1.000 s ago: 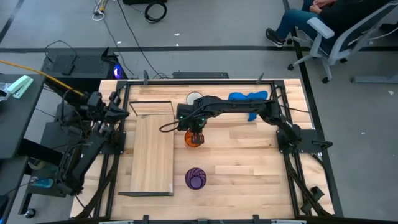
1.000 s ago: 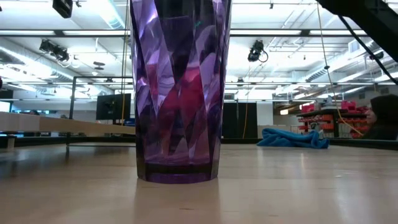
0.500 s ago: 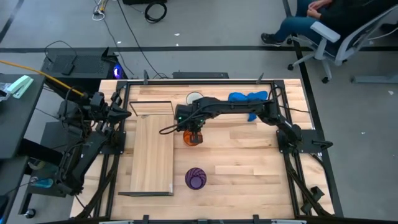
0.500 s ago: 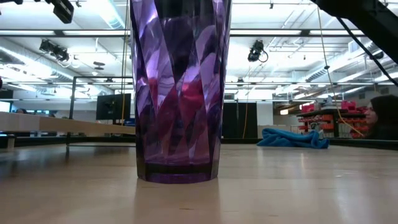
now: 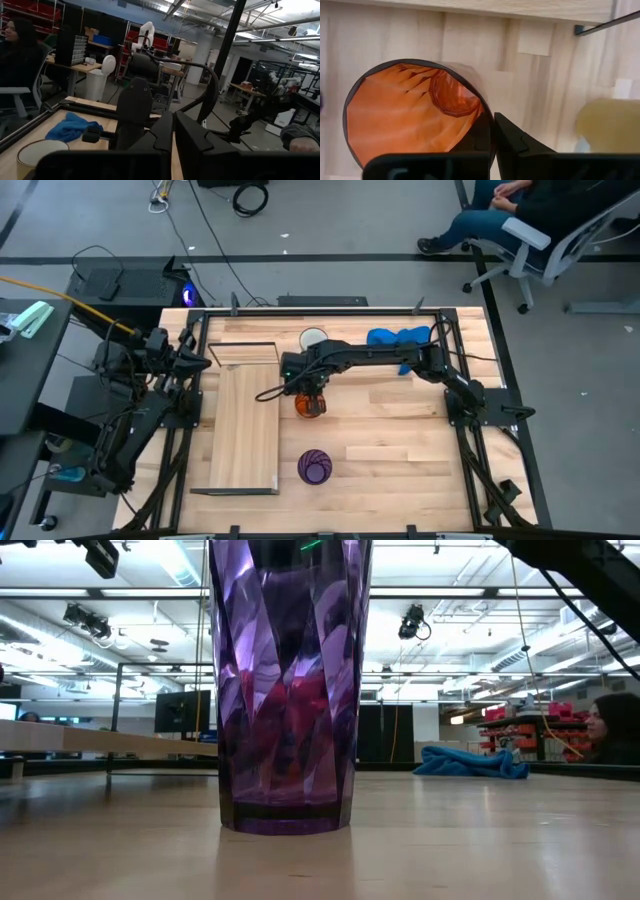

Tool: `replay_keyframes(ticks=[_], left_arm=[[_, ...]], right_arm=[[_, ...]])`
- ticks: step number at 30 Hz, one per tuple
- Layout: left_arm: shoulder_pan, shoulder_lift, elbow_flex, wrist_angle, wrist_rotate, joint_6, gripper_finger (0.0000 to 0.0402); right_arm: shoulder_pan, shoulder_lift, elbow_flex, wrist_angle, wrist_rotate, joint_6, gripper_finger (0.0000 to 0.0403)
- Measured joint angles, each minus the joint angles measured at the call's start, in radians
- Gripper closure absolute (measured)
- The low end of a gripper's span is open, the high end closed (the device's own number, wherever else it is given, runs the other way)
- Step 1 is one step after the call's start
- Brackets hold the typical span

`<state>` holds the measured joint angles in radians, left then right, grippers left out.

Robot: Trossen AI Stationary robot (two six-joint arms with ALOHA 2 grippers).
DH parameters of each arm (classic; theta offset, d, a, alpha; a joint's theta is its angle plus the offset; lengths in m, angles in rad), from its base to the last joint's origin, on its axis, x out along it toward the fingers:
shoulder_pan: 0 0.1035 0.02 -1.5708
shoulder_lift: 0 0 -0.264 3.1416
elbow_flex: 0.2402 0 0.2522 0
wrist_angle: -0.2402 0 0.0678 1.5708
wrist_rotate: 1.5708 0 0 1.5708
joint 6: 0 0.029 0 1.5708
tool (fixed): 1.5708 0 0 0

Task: Stack small to large cups/mugs on shelf
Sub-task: Move the brown cup to the center of the table

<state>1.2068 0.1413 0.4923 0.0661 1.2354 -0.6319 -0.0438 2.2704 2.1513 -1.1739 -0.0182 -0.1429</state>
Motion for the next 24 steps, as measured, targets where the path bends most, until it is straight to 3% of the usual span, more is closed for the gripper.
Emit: replay_keyframes(ticks=[9, 24], left_arm=[[0.0, 0.0, 0.0, -0.004, 0.0, 0.0, 0.0368], [0.0, 0.0, 0.0, -0.004, 0.0, -0.001, 0.0365]], right_arm=[[0.008, 0.002, -0.001, 0.005, -0.001, 0.0, 0.0363], [0.008, 0.0, 0.0, 0.021, -0.002, 0.004, 0.0359]])
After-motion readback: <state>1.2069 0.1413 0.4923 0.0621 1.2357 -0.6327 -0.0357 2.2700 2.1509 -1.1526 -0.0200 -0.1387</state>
